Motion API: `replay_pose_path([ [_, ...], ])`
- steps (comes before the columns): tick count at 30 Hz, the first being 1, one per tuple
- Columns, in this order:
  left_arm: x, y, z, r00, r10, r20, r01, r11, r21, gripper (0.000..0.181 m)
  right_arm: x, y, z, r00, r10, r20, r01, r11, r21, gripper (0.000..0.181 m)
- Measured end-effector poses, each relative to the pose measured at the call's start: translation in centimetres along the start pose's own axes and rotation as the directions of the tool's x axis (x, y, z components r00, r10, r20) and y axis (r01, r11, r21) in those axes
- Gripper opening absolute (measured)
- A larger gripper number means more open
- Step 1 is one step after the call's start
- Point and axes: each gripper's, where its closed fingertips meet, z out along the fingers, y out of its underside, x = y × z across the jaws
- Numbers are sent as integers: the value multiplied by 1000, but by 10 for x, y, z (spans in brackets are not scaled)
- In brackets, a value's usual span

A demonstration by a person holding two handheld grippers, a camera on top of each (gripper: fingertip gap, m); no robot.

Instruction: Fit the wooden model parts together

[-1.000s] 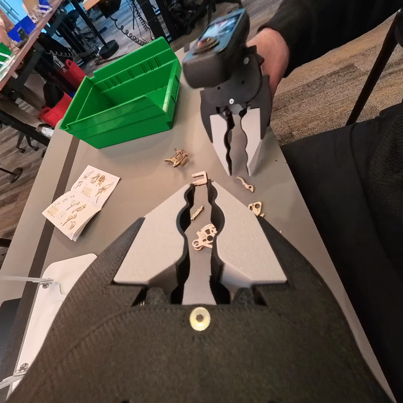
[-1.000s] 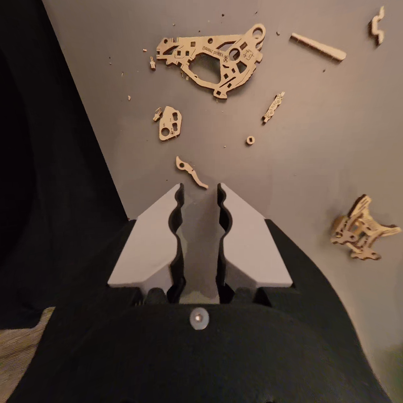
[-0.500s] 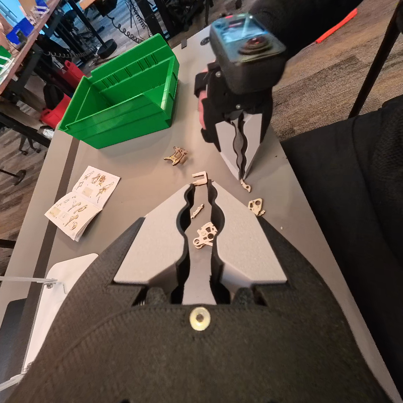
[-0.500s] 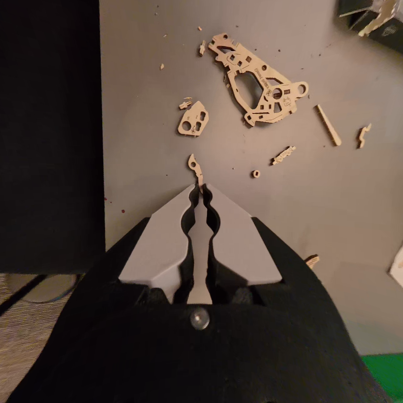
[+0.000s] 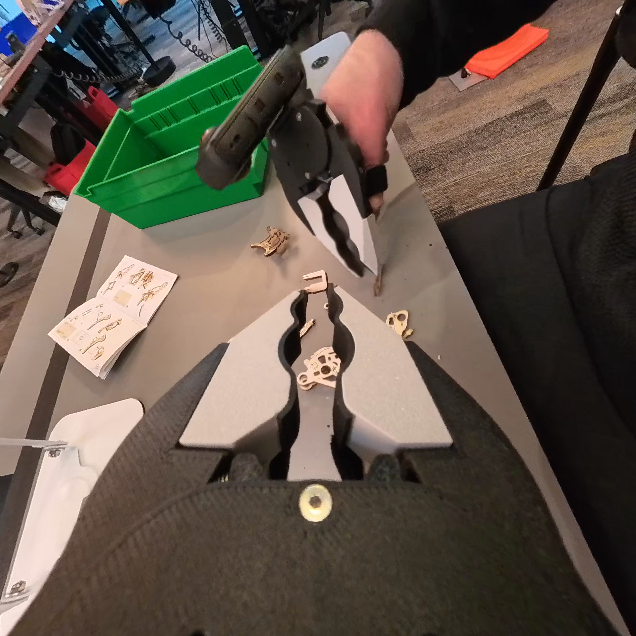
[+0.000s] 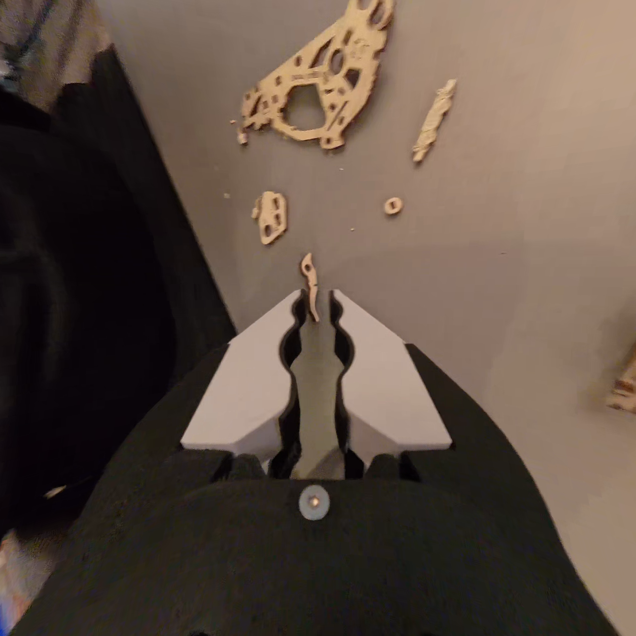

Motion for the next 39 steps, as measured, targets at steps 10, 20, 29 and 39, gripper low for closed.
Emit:
replay_pose_path([
  [10, 0, 2, 2, 1000, -3, -4, 3, 1000, 4, 10, 0, 7, -10, 715, -545, -438, 548, 826, -132, 12],
  [20, 3, 1, 4, 1000, -2, -8, 2, 1000, -2, 10, 3, -3, -4, 740, -467, -483, 534, 846, 0, 0],
  [29, 2, -4, 8, 998, -64, -24, 64, 998, 26, 10, -28, -59, -53, 778, -391, -492, 566, 777, 276, 0],
  [39, 3, -11, 2, 981, 184, 57, -181, 982, -58, 10, -70, -89, -90, 915, -404, 12, 349, 806, 478, 0],
])
